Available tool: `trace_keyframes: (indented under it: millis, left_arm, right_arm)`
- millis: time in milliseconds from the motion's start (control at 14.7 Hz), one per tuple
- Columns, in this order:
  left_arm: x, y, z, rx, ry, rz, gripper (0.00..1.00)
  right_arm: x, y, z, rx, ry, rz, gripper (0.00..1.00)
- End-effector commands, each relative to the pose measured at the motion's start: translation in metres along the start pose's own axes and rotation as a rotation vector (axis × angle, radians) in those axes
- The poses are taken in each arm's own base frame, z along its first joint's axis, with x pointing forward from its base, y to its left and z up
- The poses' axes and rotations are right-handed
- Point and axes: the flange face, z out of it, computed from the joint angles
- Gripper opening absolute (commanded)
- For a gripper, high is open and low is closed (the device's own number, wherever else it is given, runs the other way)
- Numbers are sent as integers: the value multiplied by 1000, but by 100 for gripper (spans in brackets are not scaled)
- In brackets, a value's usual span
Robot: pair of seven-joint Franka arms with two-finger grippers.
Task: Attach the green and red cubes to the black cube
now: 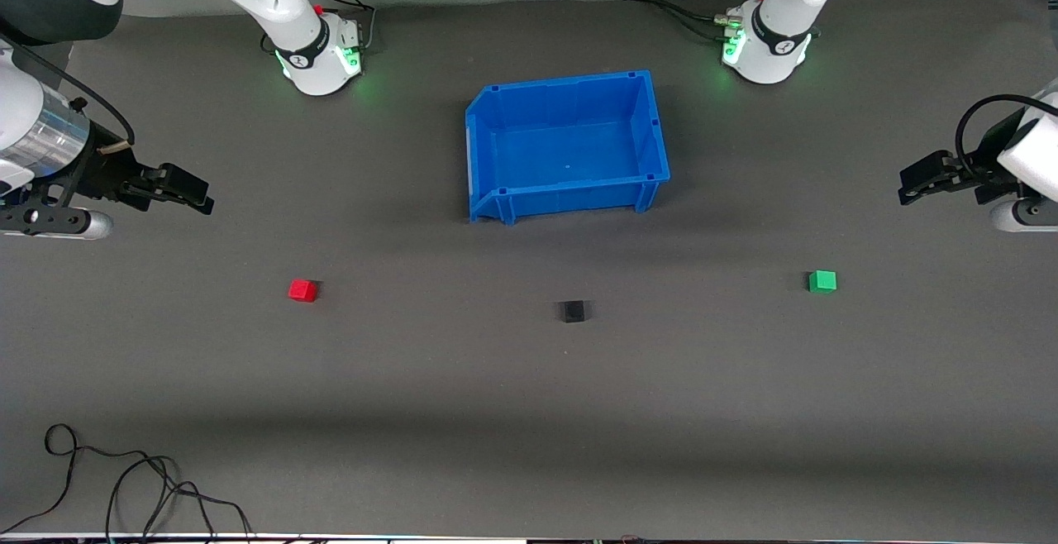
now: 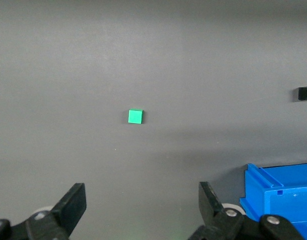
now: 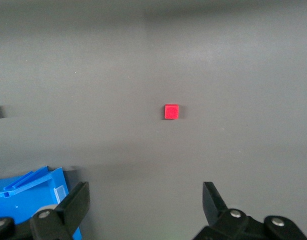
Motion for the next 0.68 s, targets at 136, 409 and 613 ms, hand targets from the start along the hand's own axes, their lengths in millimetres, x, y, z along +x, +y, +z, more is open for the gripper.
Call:
trace_keyframes:
  millis: [136,409,613]
  left_arm:
    - [-2,0,-7,17,-1,2,100]
    - [-1,-2,-7,15,-4,-1,100]
    - [0,-1,-7,16,-27,1,100]
  right_arm:
    - [1,-2,-2,-22,2,-4,100]
    - [1,-2,-1,-22,0,-3,100]
    - [1,-2,-1,-22,0,-3,100]
